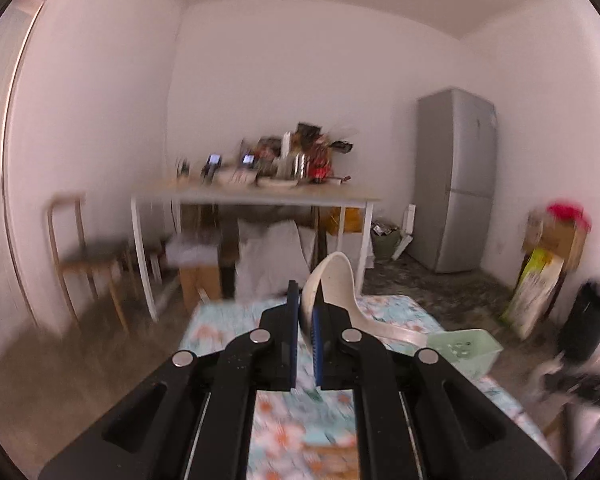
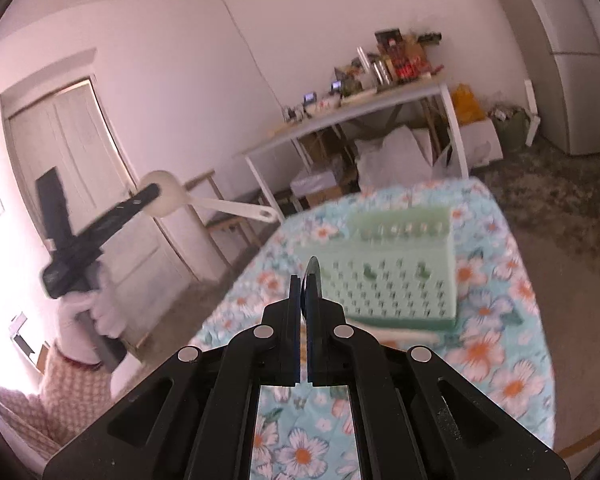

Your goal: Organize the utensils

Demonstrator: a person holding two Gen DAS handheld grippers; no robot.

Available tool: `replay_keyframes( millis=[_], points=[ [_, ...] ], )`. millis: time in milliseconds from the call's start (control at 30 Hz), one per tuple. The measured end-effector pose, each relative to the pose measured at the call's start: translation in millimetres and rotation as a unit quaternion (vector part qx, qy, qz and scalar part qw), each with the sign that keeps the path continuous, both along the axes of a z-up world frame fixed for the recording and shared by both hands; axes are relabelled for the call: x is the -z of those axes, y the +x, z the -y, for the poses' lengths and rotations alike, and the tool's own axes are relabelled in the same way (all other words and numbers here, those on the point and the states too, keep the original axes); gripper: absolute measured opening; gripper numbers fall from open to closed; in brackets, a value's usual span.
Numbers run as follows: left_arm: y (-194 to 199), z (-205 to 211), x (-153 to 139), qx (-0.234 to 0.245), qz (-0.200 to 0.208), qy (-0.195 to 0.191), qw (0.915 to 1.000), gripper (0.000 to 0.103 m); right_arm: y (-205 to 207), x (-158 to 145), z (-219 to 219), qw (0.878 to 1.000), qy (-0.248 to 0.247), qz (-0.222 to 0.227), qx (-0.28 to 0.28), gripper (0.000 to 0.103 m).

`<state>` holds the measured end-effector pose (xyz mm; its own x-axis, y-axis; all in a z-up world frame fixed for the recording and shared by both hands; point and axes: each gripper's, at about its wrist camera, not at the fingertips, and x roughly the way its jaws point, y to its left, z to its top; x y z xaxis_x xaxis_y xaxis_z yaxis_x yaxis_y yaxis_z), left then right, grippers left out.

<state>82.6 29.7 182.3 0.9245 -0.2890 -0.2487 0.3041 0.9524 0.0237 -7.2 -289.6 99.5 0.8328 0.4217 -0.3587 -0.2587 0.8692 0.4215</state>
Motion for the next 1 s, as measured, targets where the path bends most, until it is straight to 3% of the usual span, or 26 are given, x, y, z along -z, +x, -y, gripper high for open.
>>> replay_keyframes(
  millis=[133, 300, 433, 533, 633, 767, 833, 900, 1000],
  points=[
    [22, 46, 2, 0.004, 0.008, 0.088, 0.9961, 0.005, -1, -27, 20, 0.999, 0.007, 0.039, 0.001, 0.000],
    [45, 96, 22, 0.007, -0.002, 0.191, 0.9816, 0.005, 5, -57, 37, 0.996, 0.006, 0.085, 0.000, 0.000],
    [65, 123, 41, 0.020, -0.038, 0.234, 0.9713, 0.005, 14, -75, 49, 0.993, 0.011, 0.118, -0.002, 0.000],
    [79, 137, 54, 0.028, -0.068, 0.246, 0.9666, 0.005, 25, -85, 55, 0.990, 0.014, 0.137, -0.006, 0.000],
    [92, 139, 66, 0.038, -0.109, 0.230, 0.9664, 0.008, 41, -83, 61, 0.990, 0.020, 0.138, -0.010, 0.000],
    [105, 135, 76, 0.061, -0.156, 0.181, 0.9691, 0.010, 66, -68, 62, 0.993, 0.023, 0.116, -0.013, 0.001],
    [111, 128, 79, 0.080, -0.182, 0.141, 0.9699, 0.021, 83, -55, 63, 0.995, 0.026, 0.094, -0.014, 0.001],
    [114, 121, 79, 0.087, -0.186, 0.103, 0.9732, 0.043, 94, -43, 62, 0.997, 0.024, 0.075, -0.014, 0.001],
    [112, 111, 76, 0.100, -0.183, 0.049, 0.9768, 0.052, 109, -21, 62, 0.999, 0.021, 0.045, -0.011, 0.001]
  ],
)
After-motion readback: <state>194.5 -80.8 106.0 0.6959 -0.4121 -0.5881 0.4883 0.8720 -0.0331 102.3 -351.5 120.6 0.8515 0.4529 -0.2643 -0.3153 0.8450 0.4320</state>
